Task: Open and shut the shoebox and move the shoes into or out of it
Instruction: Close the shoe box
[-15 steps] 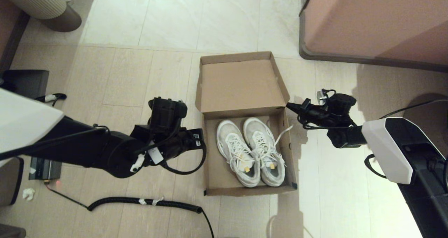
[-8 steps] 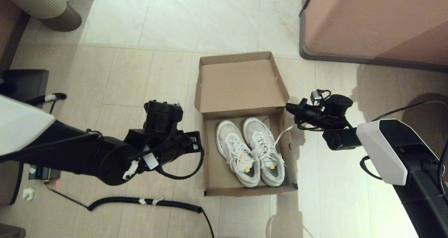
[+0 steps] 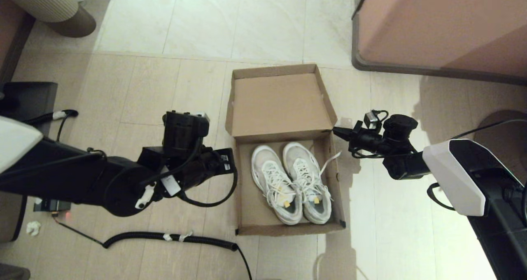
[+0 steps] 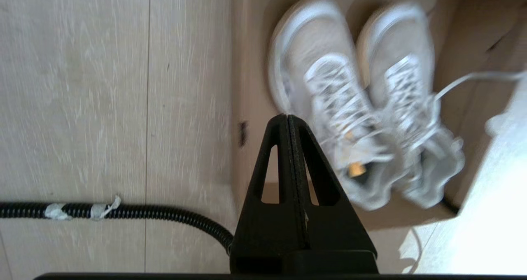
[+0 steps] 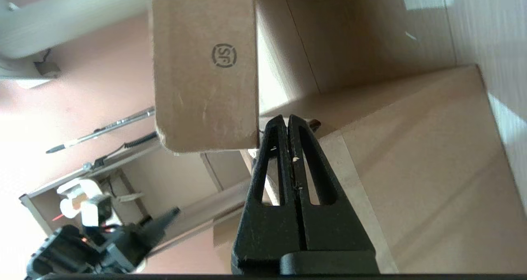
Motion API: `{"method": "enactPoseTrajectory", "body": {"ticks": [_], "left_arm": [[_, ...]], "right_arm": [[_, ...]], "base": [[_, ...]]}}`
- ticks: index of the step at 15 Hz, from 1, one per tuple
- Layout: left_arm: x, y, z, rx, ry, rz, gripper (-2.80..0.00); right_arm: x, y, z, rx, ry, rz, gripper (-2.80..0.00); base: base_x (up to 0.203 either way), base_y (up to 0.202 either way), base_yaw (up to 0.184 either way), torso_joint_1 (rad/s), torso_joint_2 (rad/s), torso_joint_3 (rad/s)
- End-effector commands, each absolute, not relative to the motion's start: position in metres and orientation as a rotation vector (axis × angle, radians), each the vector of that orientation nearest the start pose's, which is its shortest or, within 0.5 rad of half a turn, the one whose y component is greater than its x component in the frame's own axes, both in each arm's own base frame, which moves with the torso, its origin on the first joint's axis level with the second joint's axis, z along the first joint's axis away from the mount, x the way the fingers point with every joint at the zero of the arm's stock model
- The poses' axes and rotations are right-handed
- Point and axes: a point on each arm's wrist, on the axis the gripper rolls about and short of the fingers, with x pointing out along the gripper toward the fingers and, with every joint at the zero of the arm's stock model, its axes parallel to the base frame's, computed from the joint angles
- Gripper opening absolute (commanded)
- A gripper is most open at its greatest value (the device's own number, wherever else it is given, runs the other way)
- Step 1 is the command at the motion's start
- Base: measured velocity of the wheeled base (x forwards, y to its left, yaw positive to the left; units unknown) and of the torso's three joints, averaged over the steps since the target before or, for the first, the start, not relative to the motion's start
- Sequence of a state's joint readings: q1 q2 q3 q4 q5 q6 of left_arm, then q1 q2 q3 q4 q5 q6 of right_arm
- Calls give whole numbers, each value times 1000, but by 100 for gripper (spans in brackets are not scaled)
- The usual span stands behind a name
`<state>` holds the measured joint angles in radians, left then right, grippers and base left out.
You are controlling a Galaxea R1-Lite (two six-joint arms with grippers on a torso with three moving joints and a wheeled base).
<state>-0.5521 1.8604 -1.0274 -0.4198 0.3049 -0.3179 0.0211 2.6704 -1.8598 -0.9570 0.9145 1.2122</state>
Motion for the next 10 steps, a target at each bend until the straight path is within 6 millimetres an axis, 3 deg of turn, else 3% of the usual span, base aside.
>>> {"method": "enactPoseTrajectory", "body": {"ticks": [1, 7, 10], "left_arm": [[302, -177, 176, -152, 388, -181, -280], [313, -161, 184, -175, 366, -151, -280], [362, -125, 185, -238, 339, -130, -280]], "right_arm": [[529, 29, 78, 1059, 462, 887, -280], [507, 27, 71, 1010, 501, 851, -280], [499, 18, 79, 966, 458, 815, -280]], "base": [[0, 0, 0, 0, 0, 0], [0, 0, 0, 0, 0, 0], [0, 0, 0, 0, 0, 0]]}}
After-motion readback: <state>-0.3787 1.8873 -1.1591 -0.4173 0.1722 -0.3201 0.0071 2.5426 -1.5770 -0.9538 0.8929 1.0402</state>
